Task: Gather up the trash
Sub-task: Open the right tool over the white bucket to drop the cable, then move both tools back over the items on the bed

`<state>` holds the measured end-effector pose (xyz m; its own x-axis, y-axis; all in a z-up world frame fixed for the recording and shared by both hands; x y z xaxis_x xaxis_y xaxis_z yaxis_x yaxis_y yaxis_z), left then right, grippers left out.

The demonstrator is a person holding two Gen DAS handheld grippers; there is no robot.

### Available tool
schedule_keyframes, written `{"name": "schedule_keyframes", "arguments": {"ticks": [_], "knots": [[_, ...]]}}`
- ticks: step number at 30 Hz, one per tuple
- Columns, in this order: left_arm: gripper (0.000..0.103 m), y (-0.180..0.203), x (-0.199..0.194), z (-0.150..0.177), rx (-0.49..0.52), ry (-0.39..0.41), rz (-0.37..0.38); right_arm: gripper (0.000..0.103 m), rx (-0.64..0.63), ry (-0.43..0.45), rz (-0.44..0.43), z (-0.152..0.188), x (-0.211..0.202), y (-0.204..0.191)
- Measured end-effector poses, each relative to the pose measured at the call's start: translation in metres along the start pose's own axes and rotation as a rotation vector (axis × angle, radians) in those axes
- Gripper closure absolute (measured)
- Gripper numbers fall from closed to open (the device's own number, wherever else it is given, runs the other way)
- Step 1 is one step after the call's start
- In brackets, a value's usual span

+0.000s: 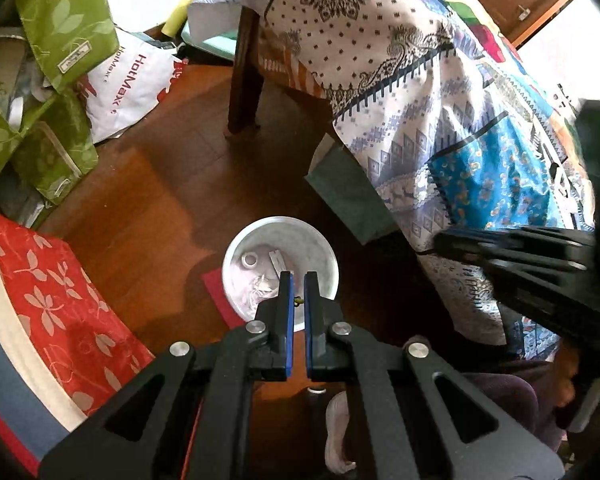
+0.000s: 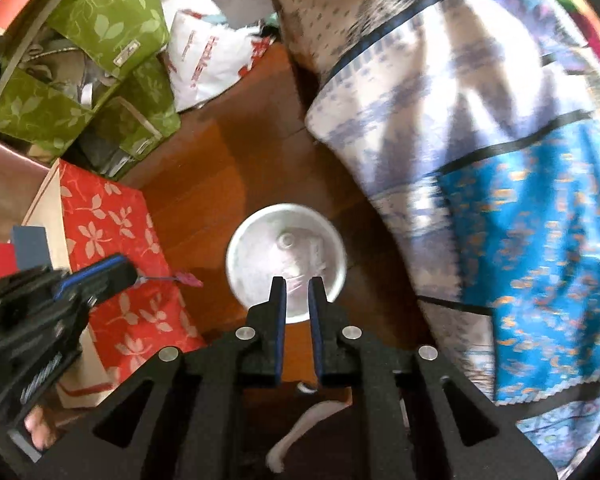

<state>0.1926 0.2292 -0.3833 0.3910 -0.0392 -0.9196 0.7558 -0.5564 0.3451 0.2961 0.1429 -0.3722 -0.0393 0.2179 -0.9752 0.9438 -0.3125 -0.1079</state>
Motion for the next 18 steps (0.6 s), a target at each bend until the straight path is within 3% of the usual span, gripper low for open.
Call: {"name": "schedule_keyframes", "arguments": {"ticks": [6, 8, 10, 18], "knots": [[0.099, 0.015, 0.024, -0.007, 0.011, -0.026, 0.002, 0.092, 0.010, 0.073, 0.037, 0.017, -0.037, 0.018], [0.078, 0.018, 0.035, -0.008, 0.013, -0.057, -0.039, 0.092, 0.014, 0.090, 0.059, 0.023, -0.046, 0.022], [0.071, 0.021, 0.039, -0.007, 0.022, -0.067, -0.061, 0.092, 0.012, 0.103, 0.078, 0.027, -0.054, 0.025], [0.071, 0.040, -0.001, 0.004, 0.127, 0.016, -0.093, 0.092, 0.001, 0.168, 0.117, 0.038, -0.078, 0.020]]}}
Point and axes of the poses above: each gripper's, at about its wrist camera, not at the fingertips, and x roughly the way its jaws point, y to its right, z to its underside, the point moved 6 cm from there along x, roughly the way its jaws point, and after that the axes turned 14 degrees about -x, right-handed, at the moved point
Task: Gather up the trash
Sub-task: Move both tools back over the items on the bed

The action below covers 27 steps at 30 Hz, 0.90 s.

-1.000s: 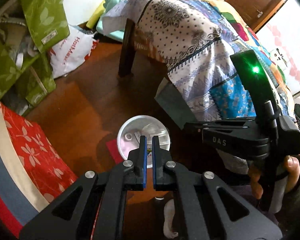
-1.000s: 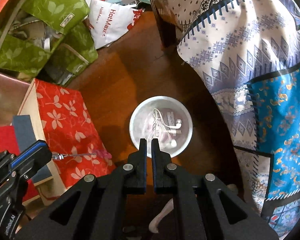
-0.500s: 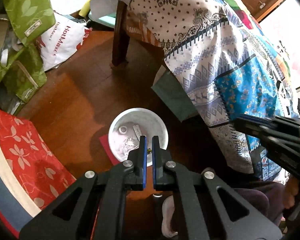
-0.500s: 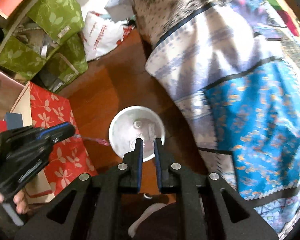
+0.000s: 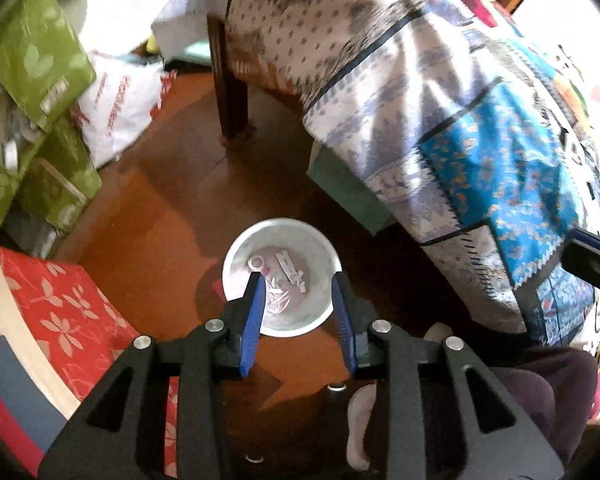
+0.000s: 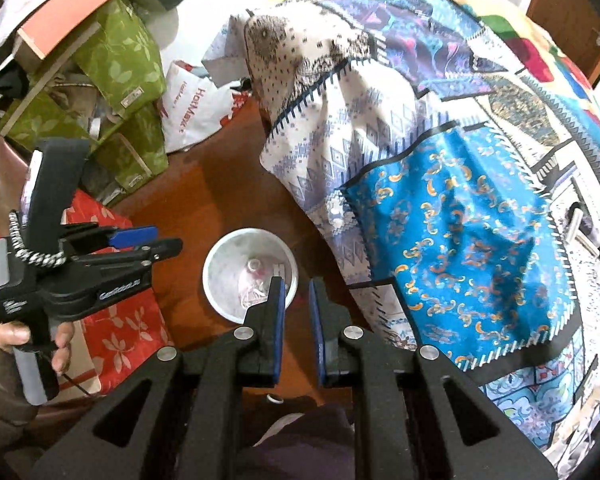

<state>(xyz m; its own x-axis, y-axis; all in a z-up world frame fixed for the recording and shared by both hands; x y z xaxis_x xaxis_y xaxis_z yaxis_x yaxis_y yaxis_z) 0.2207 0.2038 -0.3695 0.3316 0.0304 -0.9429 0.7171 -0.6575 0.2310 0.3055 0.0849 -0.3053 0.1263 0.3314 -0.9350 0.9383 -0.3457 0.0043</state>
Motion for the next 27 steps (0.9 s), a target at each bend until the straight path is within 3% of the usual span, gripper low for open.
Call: {"name": "schedule_keyframes", "arguments": {"ticks": [6, 10, 12, 14, 16, 19, 27], "knots": [[0.067, 0.012, -0.062, 0.009, 0.052, 0.125, 0.017, 0.092, -0.025, 0.094, 0.048, 0.004, -0.042, -0.008], [0.056, 0.017, -0.102, 0.015, 0.056, 0.203, 0.046, 0.090, -0.032, 0.165, 0.092, 0.008, -0.073, -0.012], [0.047, 0.021, -0.120, 0.018, 0.052, 0.239, 0.060, 0.080, -0.029, 0.200, 0.117, 0.009, -0.088, -0.012], [0.043, 0.026, -0.137, 0.022, 0.054, 0.280, 0.071, 0.045, -0.023, 0.247, 0.154, 0.013, -0.106, -0.012], [0.041, 0.033, -0.153, 0.027, 0.065, 0.309, 0.083, 0.032, -0.014, 0.307, 0.205, 0.019, -0.125, -0.010], [0.038, 0.045, -0.169, 0.031, 0.081, 0.346, 0.095, 0.031, -0.020, 0.356, 0.257, 0.025, -0.147, -0.010], [0.038, 0.098, -0.203, 0.047, 0.166, 0.414, 0.156, 0.031, 0.056, 0.409, 0.290, 0.055, -0.183, 0.012]]}}
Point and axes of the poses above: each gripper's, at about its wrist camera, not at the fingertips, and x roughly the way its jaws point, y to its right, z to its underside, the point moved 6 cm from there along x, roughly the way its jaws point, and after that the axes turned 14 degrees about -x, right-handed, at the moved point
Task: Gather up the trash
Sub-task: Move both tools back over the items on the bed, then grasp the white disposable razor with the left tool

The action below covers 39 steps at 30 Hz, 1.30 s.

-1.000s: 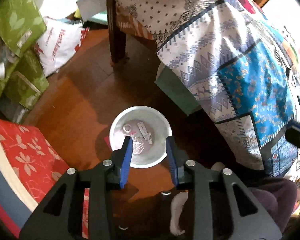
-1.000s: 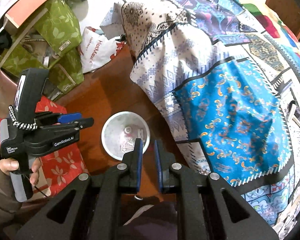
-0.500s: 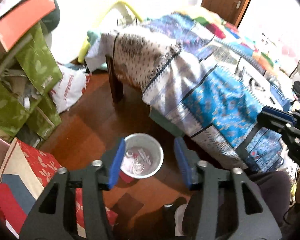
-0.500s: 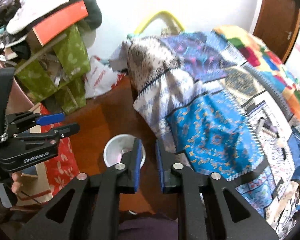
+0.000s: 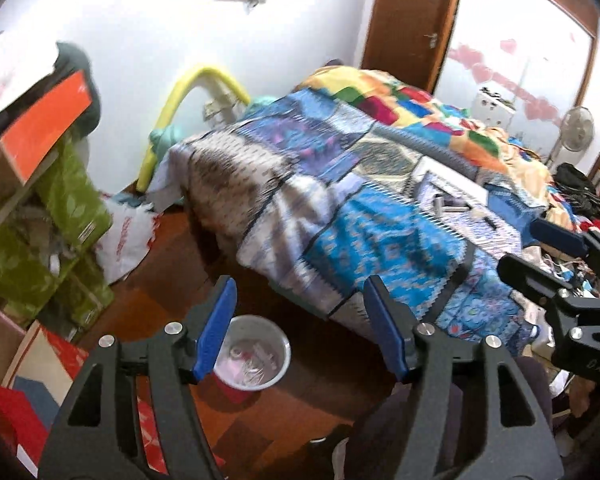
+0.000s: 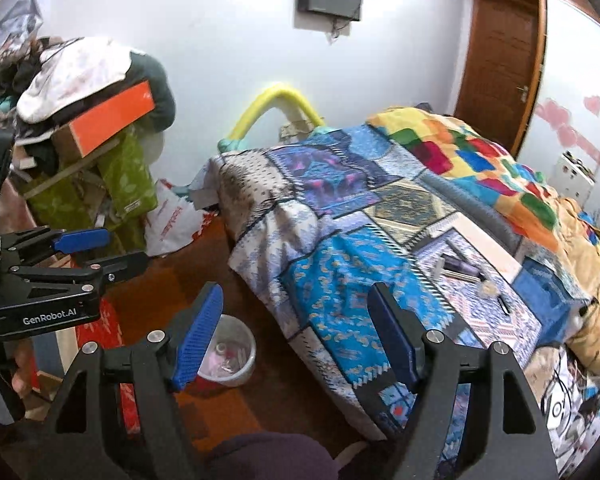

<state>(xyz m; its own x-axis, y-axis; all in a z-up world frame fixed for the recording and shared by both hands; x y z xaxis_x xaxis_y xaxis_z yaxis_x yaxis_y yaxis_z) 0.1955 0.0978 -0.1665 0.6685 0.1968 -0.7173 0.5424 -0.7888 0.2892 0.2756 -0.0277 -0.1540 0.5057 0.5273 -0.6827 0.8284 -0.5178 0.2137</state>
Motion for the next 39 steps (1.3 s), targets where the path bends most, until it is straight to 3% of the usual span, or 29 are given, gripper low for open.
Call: {"name": "schedule_keyframes", "arguments": {"ticks": [6, 11, 15, 22, 28, 39], "knots": [[0.035, 0.063, 0.002, -0.005, 0.080, 0.016, 0.072, 0.031, 0.088, 0.004, 0.064, 0.022, -0.022, 0.045], [0.015, 0.114, 0.014, -0.008, 0.131, 0.031, 0.124, 0.031, 0.195, -0.024, 0.145, 0.052, -0.033, 0.099], [0.014, 0.154, 0.031, -0.007, 0.191, 0.017, 0.154, 0.031, 0.268, -0.083, 0.205, 0.084, -0.031, 0.141], [0.014, 0.211, 0.080, -0.001, 0.239, -0.063, 0.214, 0.031, 0.423, -0.196, 0.225, 0.145, -0.014, 0.194], [0.014, 0.238, 0.127, 0.000, 0.272, -0.114, 0.214, 0.031, 0.511, -0.287, 0.227, 0.187, 0.013, 0.224], [0.014, 0.253, 0.209, -0.010, 0.277, -0.185, 0.201, 0.034, 0.611, -0.390, 0.205, 0.214, 0.085, 0.253]]}}
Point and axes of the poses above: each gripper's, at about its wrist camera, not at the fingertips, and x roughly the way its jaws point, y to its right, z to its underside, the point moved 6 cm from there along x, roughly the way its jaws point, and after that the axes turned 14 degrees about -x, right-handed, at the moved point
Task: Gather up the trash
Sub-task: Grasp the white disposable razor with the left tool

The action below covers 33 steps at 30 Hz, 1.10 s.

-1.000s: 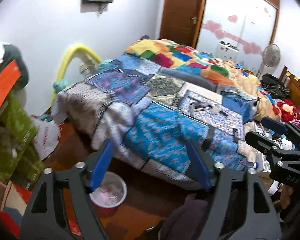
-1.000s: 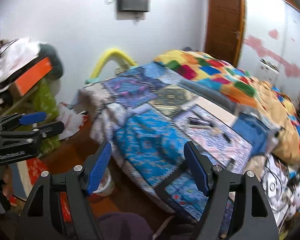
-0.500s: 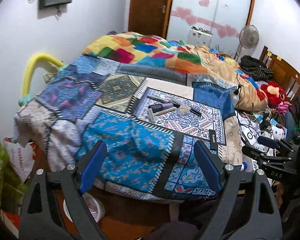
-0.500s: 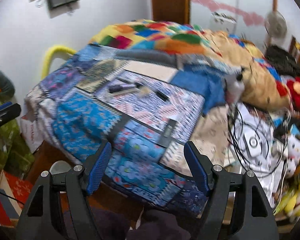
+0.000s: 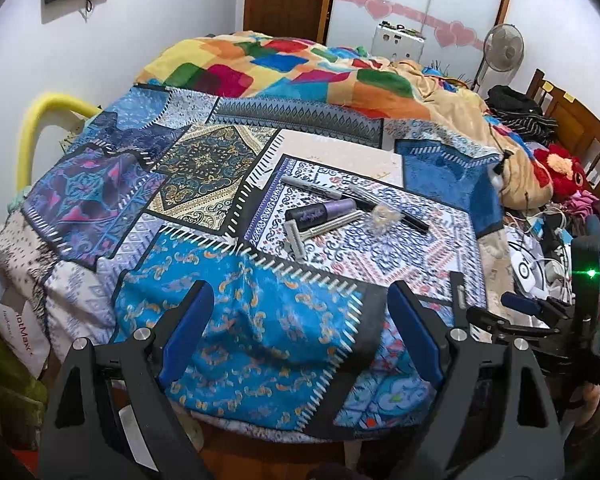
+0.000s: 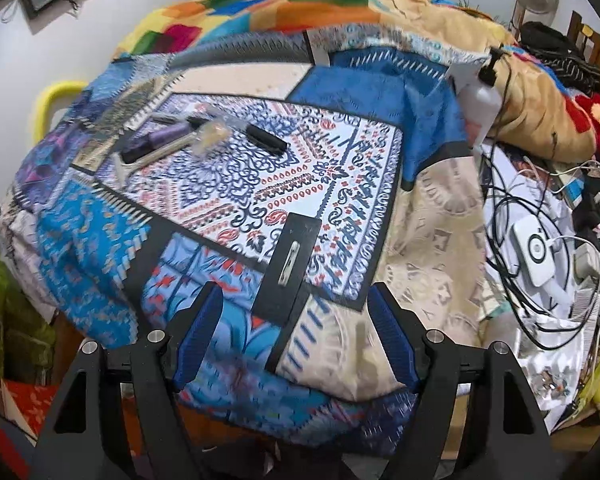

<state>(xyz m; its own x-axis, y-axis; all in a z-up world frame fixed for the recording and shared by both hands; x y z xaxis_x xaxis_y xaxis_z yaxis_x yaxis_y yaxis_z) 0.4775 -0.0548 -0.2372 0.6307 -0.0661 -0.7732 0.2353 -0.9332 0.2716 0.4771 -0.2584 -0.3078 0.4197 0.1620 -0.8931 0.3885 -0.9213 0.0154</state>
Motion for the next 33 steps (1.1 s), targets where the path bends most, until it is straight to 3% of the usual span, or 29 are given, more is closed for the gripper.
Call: {"name": "schedule_keyframes", "arguments": {"ticks": [4, 10, 12, 14, 17, 22, 27, 33], "knots": [[0.017, -0.008, 0.036, -0.006, -0.038, -0.077, 0.003, 0.054, 0.006, -0.036, -0.024, -0.001, 0.018, -0.002], [0.035, -0.009, 0.076, -0.006, -0.059, -0.143, 0.039, 0.056, -0.030, -0.019, 0.027, 0.002, 0.021, -0.010], [0.039, -0.008, 0.088, -0.006, -0.067, -0.159, 0.055, 0.068, -0.048, -0.009, 0.068, 0.003, 0.021, -0.012], [0.051, -0.007, 0.104, -0.007, -0.087, -0.184, 0.082, 0.079, -0.062, 0.000, 0.085, 0.003, 0.019, -0.012], [0.065, -0.005, 0.125, -0.009, -0.108, -0.212, 0.092, 0.079, -0.044, 0.004, 0.064, 0.003, 0.018, -0.007], [0.071, -0.004, 0.140, -0.016, -0.112, -0.184, 0.073, 0.080, -0.008, 0.010, 0.013, -0.005, 0.022, -0.002], [0.091, 0.000, 0.147, -0.020, -0.110, -0.176, 0.052, 0.080, 0.032, 0.033, -0.008, -0.016, 0.021, 0.001], [0.092, 0.002, 0.139, -0.020, -0.123, -0.156, 0.040, 0.080, 0.034, 0.083, 0.008, -0.023, 0.002, 0.004]]}}
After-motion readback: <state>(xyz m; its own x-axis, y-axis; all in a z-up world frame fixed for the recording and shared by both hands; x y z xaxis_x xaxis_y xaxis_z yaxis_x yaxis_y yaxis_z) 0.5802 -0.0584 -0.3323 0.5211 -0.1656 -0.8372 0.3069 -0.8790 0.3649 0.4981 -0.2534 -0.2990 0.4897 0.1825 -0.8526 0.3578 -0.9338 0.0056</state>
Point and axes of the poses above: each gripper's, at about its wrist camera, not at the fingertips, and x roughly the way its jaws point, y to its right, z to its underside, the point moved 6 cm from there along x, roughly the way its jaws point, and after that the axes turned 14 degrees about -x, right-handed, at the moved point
